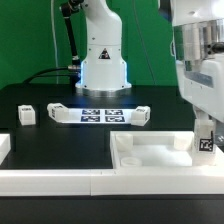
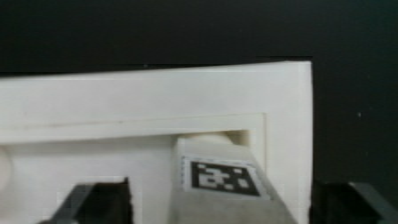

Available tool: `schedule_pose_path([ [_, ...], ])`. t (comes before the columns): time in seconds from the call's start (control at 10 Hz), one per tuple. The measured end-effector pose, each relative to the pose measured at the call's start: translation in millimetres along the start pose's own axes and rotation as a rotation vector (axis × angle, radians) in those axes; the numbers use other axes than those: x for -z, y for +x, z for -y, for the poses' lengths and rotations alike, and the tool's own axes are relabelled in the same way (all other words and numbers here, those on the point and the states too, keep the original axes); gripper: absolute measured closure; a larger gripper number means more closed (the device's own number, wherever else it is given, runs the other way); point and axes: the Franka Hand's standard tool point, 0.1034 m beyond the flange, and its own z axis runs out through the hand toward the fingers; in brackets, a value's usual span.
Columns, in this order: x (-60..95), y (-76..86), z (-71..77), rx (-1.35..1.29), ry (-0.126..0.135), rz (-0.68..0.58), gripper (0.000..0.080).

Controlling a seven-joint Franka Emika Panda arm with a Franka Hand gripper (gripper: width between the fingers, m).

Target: Assemble square table

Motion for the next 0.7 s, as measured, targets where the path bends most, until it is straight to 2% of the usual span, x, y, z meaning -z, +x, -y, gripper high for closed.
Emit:
schedule_pose_path([
  [0.1, 0.7, 4.0, 0.8, 0.148, 0.004, -0.002, 0.0185],
  [0.2, 1.1, 7.7, 1.2, 0.234, 0.007, -0.004, 0.0157],
  [0.6, 0.9, 6.8, 1.0, 0.485, 0.003, -0.007, 0.015],
  [0.7, 0.9, 4.6, 0.5, 0.712, -0.027, -0.042, 0.015],
])
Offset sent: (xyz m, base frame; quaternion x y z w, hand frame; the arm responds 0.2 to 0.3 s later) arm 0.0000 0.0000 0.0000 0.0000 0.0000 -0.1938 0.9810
